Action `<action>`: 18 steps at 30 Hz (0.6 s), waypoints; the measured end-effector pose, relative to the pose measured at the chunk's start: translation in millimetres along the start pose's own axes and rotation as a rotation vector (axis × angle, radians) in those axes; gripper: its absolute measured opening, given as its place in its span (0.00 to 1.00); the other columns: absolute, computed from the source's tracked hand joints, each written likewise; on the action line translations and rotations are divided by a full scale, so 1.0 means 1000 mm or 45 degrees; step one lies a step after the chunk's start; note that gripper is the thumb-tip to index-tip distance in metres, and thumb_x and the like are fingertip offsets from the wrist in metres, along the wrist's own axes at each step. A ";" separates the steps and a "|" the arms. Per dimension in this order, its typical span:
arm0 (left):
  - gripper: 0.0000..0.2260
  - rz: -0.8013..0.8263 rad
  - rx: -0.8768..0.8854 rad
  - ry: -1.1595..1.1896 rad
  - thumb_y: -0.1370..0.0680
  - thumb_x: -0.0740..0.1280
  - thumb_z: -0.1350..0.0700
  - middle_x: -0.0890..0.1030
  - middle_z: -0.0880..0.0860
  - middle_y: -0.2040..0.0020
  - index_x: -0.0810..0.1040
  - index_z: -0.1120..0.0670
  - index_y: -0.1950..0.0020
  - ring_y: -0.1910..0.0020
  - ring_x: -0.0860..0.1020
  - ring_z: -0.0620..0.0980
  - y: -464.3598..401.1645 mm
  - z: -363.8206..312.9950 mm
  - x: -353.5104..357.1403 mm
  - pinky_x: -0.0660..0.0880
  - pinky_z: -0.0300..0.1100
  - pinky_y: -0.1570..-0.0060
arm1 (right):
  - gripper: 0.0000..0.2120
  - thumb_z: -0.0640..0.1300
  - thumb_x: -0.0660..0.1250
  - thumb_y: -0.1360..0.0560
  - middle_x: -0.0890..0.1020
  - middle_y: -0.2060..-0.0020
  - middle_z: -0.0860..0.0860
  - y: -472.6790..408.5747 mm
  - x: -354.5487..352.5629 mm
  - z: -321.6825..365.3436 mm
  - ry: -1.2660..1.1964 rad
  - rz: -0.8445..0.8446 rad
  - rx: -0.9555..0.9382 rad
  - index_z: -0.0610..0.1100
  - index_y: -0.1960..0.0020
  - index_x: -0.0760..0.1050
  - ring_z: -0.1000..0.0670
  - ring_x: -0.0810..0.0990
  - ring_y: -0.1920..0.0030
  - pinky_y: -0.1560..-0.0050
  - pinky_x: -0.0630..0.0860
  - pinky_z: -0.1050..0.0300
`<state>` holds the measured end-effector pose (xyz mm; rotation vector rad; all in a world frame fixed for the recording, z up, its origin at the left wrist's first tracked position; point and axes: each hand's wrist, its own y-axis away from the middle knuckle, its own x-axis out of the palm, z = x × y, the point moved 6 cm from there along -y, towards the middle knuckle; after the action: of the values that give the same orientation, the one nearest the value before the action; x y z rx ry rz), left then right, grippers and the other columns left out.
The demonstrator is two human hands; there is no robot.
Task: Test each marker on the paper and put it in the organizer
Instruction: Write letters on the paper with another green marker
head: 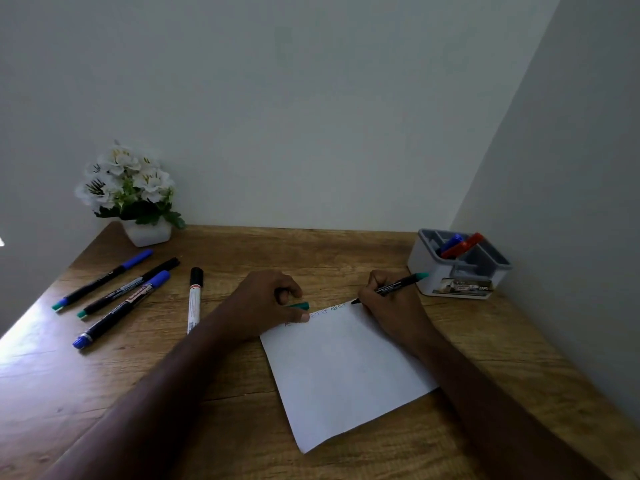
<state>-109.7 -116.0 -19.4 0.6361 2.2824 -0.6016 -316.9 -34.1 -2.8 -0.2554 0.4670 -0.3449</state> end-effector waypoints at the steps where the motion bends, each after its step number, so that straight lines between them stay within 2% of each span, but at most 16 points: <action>1: 0.17 0.001 -0.003 0.008 0.35 0.80 0.47 0.79 0.48 0.62 0.84 0.50 0.50 0.65 0.74 0.42 0.000 0.000 0.000 0.70 0.37 0.62 | 0.16 0.30 0.65 0.28 0.70 0.78 0.57 0.000 0.001 0.000 0.011 0.005 -0.005 0.42 0.71 0.67 0.60 0.66 0.75 0.72 0.64 0.67; 4: 0.16 0.005 -0.013 0.010 0.35 0.80 0.47 0.78 0.46 0.63 0.83 0.50 0.51 0.65 0.73 0.41 0.000 0.000 0.000 0.68 0.35 0.62 | 0.17 0.30 0.65 0.28 0.70 0.78 0.57 0.000 0.002 -0.001 0.017 0.008 0.003 0.43 0.72 0.66 0.60 0.66 0.75 0.72 0.64 0.67; 8: 0.16 0.012 -0.022 0.004 0.34 0.80 0.47 0.78 0.46 0.62 0.83 0.50 0.50 0.65 0.73 0.41 0.001 -0.001 0.000 0.66 0.34 0.63 | 0.15 0.29 0.67 0.29 0.72 0.77 0.56 -0.001 0.002 0.000 0.015 -0.018 0.008 0.40 0.70 0.68 0.61 0.69 0.75 0.71 0.66 0.68; 11: 0.16 0.019 -0.034 -0.010 0.34 0.79 0.47 0.78 0.47 0.62 0.83 0.49 0.50 0.64 0.74 0.41 0.001 -0.002 -0.001 0.66 0.34 0.63 | 0.15 0.30 0.67 0.28 0.70 0.77 0.58 -0.001 0.003 0.001 0.015 -0.010 0.012 0.40 0.70 0.67 0.62 0.69 0.75 0.72 0.65 0.70; 14: 0.16 0.026 -0.038 -0.011 0.34 0.79 0.47 0.78 0.46 0.62 0.83 0.50 0.49 0.63 0.74 0.42 0.001 -0.003 -0.001 0.66 0.35 0.62 | 0.14 0.30 0.67 0.29 0.69 0.75 0.51 -0.001 0.001 0.000 0.016 -0.028 -0.002 0.39 0.69 0.68 0.60 0.66 0.74 0.72 0.63 0.67; 18: 0.17 0.048 -0.053 -0.002 0.33 0.79 0.48 0.78 0.48 0.61 0.83 0.52 0.48 0.62 0.74 0.42 0.002 -0.003 0.000 0.66 0.35 0.62 | 0.13 0.29 0.67 0.29 0.70 0.75 0.52 -0.001 0.000 0.000 -0.020 -0.047 -0.004 0.36 0.70 0.69 0.61 0.67 0.74 0.71 0.65 0.68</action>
<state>-110.0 -113.0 -17.5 0.6570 2.2704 -0.5351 -317.3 -35.3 -2.5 -0.2701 0.4478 -0.3776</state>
